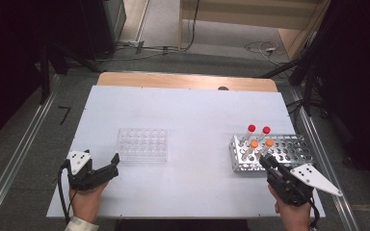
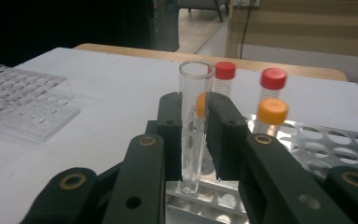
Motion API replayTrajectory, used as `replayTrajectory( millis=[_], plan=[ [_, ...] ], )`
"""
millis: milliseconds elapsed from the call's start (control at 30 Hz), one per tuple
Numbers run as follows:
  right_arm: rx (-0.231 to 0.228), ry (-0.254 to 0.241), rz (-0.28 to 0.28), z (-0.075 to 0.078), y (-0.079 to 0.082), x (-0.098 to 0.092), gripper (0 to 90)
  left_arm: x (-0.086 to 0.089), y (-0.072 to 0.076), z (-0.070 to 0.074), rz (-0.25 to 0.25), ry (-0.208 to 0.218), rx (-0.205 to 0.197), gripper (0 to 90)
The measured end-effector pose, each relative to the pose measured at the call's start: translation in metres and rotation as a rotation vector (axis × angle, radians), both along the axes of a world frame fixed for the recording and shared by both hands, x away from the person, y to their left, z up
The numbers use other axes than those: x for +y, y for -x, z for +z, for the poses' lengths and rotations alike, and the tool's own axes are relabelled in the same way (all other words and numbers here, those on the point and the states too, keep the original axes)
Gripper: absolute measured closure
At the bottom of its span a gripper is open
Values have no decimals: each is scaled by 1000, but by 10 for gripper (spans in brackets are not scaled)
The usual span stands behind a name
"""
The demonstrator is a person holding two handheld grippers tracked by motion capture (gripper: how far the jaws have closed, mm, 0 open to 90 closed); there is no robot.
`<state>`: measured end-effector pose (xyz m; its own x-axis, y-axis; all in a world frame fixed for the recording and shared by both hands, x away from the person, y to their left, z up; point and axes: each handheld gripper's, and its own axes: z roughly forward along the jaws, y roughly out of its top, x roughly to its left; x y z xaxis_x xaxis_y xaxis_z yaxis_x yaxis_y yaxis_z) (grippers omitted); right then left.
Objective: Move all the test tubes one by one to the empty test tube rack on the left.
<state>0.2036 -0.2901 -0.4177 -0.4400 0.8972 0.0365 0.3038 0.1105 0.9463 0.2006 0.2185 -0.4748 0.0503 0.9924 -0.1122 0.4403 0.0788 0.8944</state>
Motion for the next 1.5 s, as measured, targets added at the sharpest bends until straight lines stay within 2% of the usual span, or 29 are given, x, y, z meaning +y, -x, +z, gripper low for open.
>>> replayTrajectory(
  millis=[133, 300, 600, 733, 967, 1033, 1133, 1200, 1333, 1467, 1500],
  plan=[
    [5, 2, 44, -1, 3, 11, 735, -3, 1, 2, -7, -1, -13, 57],
    [19, 4, 91, -4, 1, 26, 734, -12, 1, 3, -39, -2, -8, 60],
    [53, 25, 159, -15, -8, 50, 734, -26, -2, 6, -72, 8, -16, 61],
    [55, 31, 177, -17, -13, 59, 734, -32, -6, 8, -88, 16, -12, 72],
    [63, 53, 227, -23, -22, 83, 735, -44, -5, 16, -122, 29, -31, 71],
    [62, 59, 242, -23, -24, 90, 734, -50, -6, 21, -149, 43, -47, 71],
    [64, 65, 258, -24, -25, 98, 735, -55, -9, 22, -169, 47, -43, 71],
    [68, 70, 270, -26, -28, 103, 735, -66, -13, 23, -198, 38, -40, 71],
    [77, 75, 293, -28, -32, 113, 734, -84, -17, 28, -242, 7, -66, 78],
    [82, 76, 307, -30, -35, 120, 734, -95, -20, 31, -276, 5, -74, 100],
    [80, 80, 320, -31, -36, 124, 735, -102, -21, 34, -304, 12, -76, 104]
  ],
)
